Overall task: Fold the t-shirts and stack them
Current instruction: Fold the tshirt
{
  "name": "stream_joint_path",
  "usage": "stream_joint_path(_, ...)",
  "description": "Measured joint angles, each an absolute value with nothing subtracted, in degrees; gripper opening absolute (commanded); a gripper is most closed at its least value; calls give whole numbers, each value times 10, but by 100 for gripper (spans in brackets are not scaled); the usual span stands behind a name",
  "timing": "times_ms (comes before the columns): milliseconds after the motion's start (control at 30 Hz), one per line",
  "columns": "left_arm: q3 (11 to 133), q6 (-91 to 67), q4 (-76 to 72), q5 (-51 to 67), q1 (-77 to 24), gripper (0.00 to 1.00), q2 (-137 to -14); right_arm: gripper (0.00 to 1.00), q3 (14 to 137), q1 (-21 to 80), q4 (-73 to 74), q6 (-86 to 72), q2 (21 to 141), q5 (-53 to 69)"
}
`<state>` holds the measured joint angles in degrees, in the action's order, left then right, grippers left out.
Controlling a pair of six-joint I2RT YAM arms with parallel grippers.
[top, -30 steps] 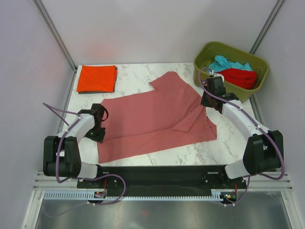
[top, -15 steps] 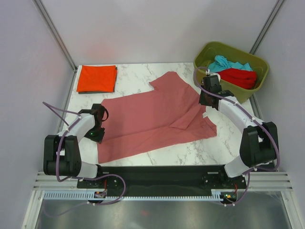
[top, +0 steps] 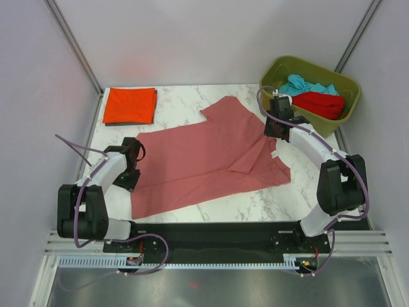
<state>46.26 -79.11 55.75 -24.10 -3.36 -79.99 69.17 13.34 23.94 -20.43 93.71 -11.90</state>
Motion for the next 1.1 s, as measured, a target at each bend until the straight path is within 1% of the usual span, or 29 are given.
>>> stream_joint_path(67,464,-786,559,-247,-36,58,-775,41,707,134,242,-204,941,-116)
stream_joint_path(167,474,-783,562,-254,-37,59,-731,45,732,134,268,-219,938,-124)
stream_joint_path(233,479,-782,562,-253,-40,59,-703,44,742,134,296,-238,931,-131)
stream_joint_path(367,480,-782,564,-246,-76,59,-679,39,711,131,340,-281,887,-132)
stream_joint_path(600,463,-782,551,-216,-153,59,-705,37,593,86,379,-313,805,-117)
stream_joint_path(767,415,-783,538,-206,-162,59,-740,35,521,79,382,-317,787,-109)
stream_joint_path(933,403,-783,531,-209,-162,59,-767,33,476,78,379,-317,785,-110)
stream_joint_path(1000,402,-784,528,-212,-162,59,-781,31,463,77,374,-317,783,-114)
stream_joint_path(1100,407,-788,528,-217,-163,60,-793,23,445,76,366,-318,780,-130)
